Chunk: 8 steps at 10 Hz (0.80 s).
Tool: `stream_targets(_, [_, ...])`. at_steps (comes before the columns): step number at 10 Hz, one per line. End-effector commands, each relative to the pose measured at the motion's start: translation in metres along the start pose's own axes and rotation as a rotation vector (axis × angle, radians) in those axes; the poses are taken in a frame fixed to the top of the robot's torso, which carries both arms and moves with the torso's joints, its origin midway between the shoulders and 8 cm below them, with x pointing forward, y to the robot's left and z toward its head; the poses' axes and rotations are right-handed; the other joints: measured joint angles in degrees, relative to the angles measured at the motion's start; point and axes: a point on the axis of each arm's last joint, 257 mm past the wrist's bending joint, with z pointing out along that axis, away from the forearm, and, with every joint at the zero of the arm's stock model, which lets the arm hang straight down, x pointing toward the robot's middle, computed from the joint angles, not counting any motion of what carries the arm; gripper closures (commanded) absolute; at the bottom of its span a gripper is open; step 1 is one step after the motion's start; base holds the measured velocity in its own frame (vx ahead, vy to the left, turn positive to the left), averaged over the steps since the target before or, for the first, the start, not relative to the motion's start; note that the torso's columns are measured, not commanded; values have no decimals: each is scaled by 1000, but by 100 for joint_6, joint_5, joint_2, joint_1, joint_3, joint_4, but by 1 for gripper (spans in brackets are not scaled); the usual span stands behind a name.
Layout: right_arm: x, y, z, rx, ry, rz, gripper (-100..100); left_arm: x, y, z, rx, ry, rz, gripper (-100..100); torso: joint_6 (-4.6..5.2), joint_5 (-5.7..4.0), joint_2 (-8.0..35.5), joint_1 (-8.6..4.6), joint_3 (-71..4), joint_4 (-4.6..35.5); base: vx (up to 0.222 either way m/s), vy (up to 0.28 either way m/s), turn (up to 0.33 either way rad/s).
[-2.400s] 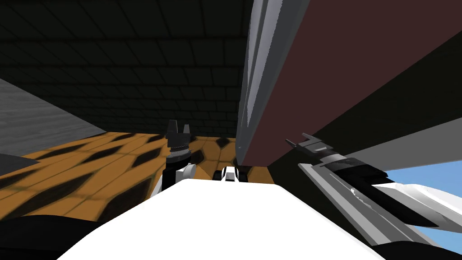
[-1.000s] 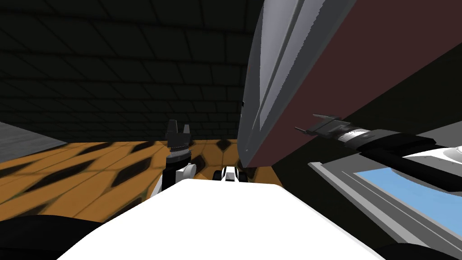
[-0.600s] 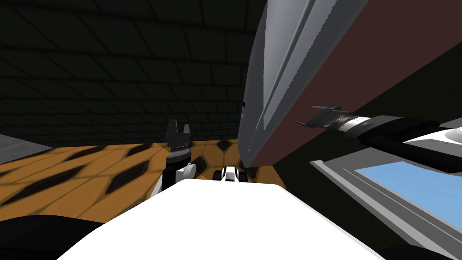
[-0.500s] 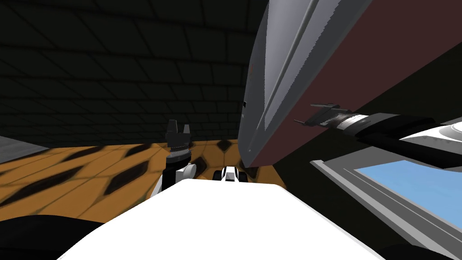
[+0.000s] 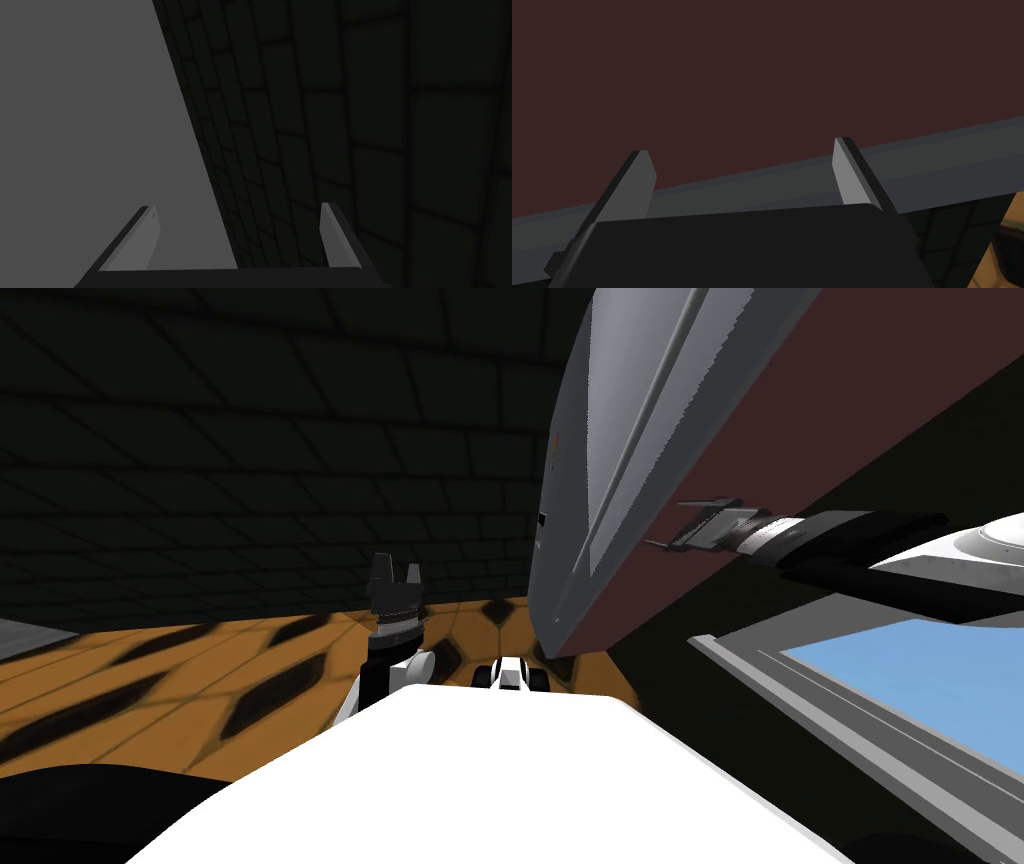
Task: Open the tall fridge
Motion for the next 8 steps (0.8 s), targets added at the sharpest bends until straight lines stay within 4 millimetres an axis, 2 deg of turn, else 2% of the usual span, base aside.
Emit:
stream_targets(1, [-17,-16,16,8,-36,-54,-100,0,0,0,0,0,0,0,-12,4,-7,-7,-6,0,-6,90,-53])
stream_targets(5, [-45,-32,35,18,-84,-117,-100,0,0,0,0,0,0,0,-43,29,-34,28,-31,-6,9,65,-44])
stream_targets(8, [-52,-35,40,21,-96,-132,-100,0,0,0,0,0,0,0,-37,19,-58,3,-50,-7,-8,60,-15])
